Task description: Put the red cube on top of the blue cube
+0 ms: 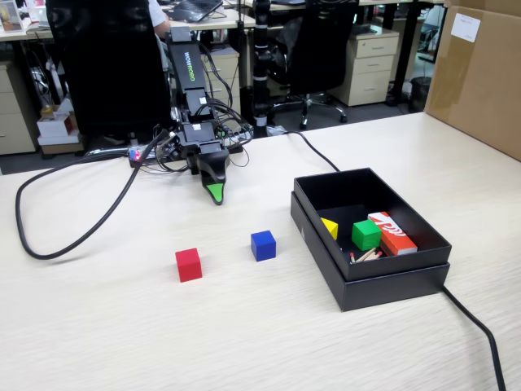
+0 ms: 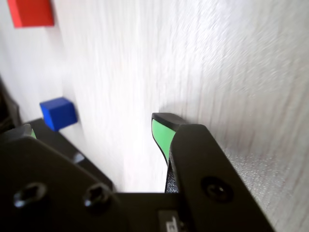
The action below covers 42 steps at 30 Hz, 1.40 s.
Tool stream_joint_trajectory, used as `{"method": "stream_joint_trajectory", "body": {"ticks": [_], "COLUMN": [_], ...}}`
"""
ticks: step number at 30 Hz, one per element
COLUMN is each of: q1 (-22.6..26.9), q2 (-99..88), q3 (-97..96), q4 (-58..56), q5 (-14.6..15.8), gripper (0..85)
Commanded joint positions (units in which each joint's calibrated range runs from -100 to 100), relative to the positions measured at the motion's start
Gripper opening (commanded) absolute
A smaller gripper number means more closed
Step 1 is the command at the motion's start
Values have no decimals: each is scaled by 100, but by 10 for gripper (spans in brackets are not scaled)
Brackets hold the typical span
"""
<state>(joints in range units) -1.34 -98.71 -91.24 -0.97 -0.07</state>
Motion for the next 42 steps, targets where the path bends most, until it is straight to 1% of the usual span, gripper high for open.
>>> {"method": "stream_joint_trajectory", "body": {"ticks": [1, 5, 8, 9, 11, 13, 17, 26, 33, 42], "q1": [-161, -225, -264, -298, -337, -371, -479, -713, -733, -816], "q2": [8, 43, 169, 375, 811, 1167, 2728, 6216, 7776, 8614], "q3": [683, 1635, 2360, 2941, 3775, 4246, 5452, 7437, 7981, 8652], "q4": [-659, -1713, -2136, -2456, -2828, -2845, -3234, -3268, -3260, -3260], "q5": [-63, -63, -63, -98, -176, -205, -308, -503, -508, -532], "gripper": [476, 476, 468, 443, 434, 432, 420, 430, 443, 443]}}
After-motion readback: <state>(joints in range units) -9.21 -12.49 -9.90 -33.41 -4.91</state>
